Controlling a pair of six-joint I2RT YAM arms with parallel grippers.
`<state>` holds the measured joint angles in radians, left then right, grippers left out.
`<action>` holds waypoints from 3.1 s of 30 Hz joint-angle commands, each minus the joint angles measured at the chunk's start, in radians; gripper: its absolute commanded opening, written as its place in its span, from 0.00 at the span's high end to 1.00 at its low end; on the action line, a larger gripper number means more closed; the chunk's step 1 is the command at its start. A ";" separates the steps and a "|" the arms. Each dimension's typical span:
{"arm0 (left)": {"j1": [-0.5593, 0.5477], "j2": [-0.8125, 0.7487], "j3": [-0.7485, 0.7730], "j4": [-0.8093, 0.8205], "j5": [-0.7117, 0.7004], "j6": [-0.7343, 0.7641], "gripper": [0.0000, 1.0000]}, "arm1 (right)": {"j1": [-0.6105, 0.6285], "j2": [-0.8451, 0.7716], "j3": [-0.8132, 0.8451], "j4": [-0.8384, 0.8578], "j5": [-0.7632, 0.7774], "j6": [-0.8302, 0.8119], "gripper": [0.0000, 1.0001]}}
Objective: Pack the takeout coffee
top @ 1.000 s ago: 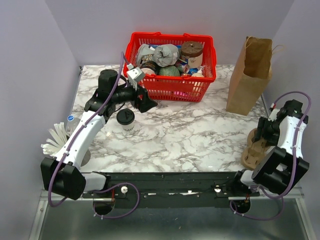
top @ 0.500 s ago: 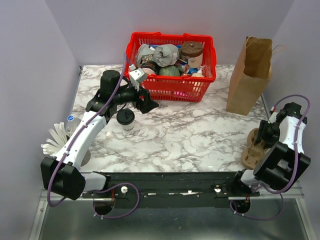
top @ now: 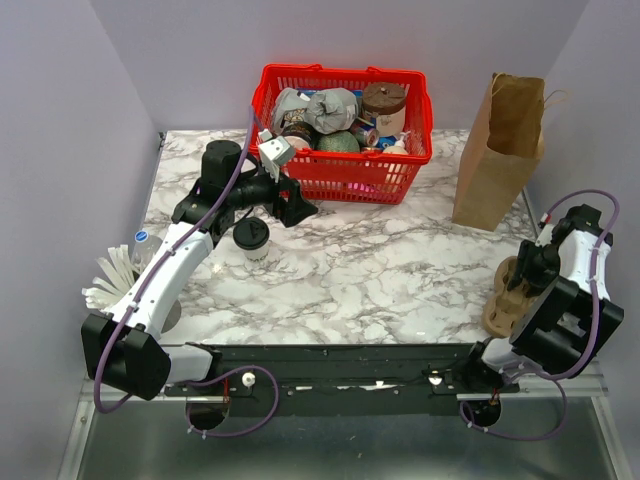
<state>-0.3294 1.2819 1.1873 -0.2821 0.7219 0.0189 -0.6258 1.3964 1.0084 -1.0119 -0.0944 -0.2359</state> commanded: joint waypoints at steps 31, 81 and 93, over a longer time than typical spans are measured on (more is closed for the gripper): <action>-0.005 -0.001 -0.022 0.047 -0.016 -0.004 0.02 | -0.008 -0.051 0.025 -0.071 -0.018 -0.014 0.73; -0.007 -0.084 -0.103 0.096 -0.007 0.021 0.02 | 0.089 -0.111 0.108 -0.214 -0.244 -0.530 0.83; -0.010 -0.118 -0.160 0.127 0.002 0.003 0.02 | 0.097 -0.045 0.148 -0.182 -0.226 -0.496 0.71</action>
<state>-0.3325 1.1893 1.0489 -0.1921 0.6930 0.0353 -0.5320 1.3720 1.1301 -1.2053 -0.3344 -0.7406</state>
